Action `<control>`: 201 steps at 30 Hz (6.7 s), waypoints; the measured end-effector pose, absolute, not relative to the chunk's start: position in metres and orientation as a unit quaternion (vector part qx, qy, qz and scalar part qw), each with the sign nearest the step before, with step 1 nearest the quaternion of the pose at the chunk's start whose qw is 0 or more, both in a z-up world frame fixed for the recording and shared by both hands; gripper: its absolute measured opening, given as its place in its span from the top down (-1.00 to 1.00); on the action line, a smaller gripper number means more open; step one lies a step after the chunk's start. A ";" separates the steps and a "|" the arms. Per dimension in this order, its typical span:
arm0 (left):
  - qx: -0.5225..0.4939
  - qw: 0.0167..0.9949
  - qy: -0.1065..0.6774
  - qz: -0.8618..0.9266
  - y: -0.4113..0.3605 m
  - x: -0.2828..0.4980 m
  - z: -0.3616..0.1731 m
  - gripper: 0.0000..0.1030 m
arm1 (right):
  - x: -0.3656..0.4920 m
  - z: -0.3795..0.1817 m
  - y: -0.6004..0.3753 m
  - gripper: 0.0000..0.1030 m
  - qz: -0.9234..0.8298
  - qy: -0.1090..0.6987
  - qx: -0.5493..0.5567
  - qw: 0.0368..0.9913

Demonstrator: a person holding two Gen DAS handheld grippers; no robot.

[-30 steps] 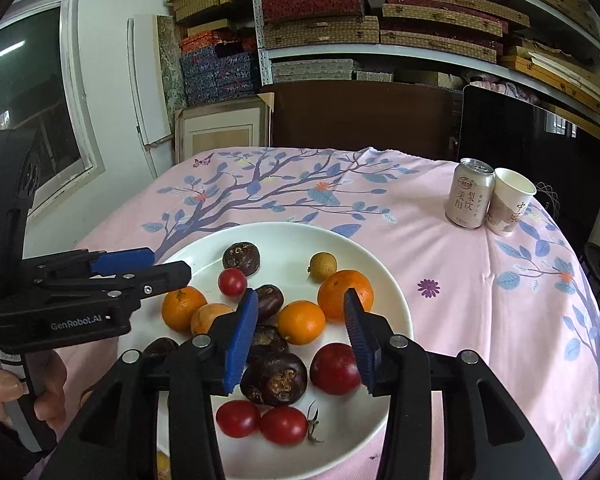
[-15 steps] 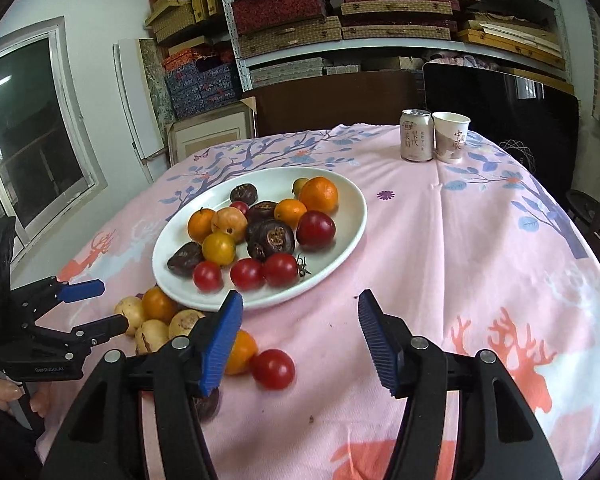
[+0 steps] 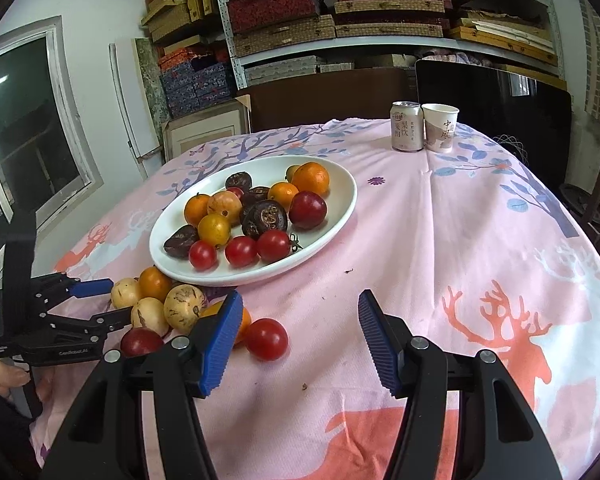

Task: Organize fruits
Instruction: 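Grasp a pale yellow striped fruit with the left tool while the right tool grasps a red tomato, then carry the yellow fruit and tomato onto the plate and open both tools, then grasp the large dark red fruit with the left tool, then hold the red fruit in the left tool while the right tool grasps a dark purple fruit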

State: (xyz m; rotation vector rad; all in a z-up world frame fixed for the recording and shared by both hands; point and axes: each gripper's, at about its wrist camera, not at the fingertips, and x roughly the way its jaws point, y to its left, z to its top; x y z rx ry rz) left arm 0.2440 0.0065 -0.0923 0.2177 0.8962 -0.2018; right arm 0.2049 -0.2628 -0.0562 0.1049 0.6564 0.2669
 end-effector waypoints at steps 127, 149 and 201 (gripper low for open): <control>0.091 0.906 0.384 -0.151 -0.038 0.199 -0.067 -0.79 | 0.213 -0.051 -0.251 -0.21 0.106 0.297 0.003 0.949; 0.093 0.879 0.432 -0.179 -0.072 0.201 -0.092 0.07 | 0.218 -0.062 -0.280 -0.21 0.107 0.318 0.076 0.939; 0.067 0.884 0.434 -0.159 -0.053 0.185 -0.092 0.22 | 0.220 -0.066 -0.287 -0.21 0.108 0.328 0.094 0.934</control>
